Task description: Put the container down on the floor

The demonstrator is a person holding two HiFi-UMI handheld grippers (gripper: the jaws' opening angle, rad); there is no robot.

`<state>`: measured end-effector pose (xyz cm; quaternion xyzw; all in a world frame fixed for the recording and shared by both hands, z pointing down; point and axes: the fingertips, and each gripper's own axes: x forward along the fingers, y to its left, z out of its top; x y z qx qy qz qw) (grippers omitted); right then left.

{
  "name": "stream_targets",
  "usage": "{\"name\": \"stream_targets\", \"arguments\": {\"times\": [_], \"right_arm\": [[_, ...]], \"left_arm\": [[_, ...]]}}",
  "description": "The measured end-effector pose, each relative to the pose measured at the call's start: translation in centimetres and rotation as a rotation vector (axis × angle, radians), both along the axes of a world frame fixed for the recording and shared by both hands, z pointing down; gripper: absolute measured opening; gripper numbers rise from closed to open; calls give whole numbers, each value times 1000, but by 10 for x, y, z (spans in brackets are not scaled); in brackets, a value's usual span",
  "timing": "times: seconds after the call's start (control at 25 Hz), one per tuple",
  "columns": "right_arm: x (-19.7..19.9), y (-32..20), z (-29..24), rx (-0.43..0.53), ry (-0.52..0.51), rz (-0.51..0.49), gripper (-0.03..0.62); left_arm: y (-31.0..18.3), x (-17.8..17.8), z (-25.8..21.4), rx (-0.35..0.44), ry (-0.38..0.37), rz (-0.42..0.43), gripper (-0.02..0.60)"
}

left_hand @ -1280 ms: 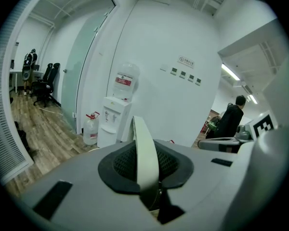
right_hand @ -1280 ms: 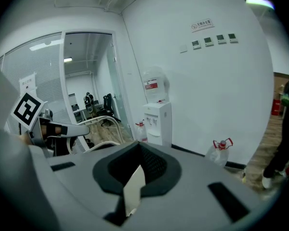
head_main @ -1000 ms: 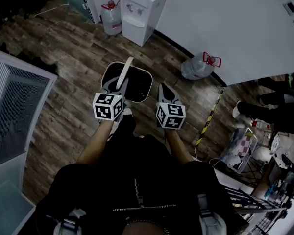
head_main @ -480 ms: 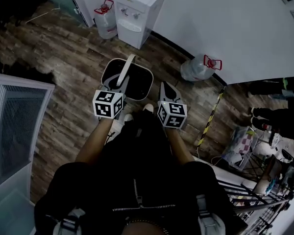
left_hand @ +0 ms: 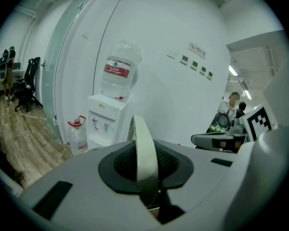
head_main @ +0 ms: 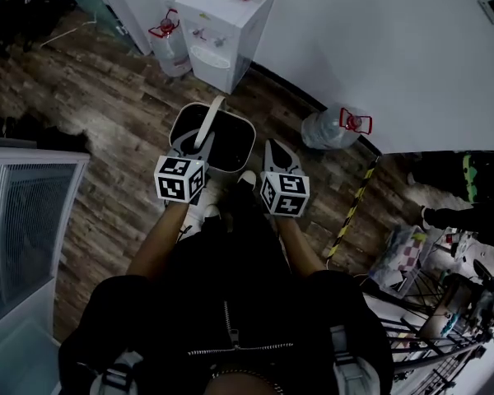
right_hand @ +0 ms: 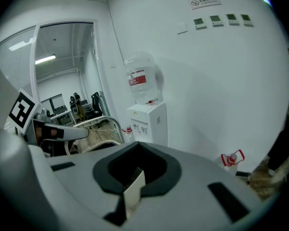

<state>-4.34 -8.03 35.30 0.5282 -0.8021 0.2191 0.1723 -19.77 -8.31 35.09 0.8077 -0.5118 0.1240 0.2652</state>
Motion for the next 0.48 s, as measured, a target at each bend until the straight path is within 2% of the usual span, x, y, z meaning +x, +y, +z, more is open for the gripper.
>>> {"name": "stream_targets", "arguments": {"times": [0.48], "right_arm": [[55,-78,10,-23,-10,-41,11]], "left_arm": [[-87,48,-1,-10,0,-40,60]]}}
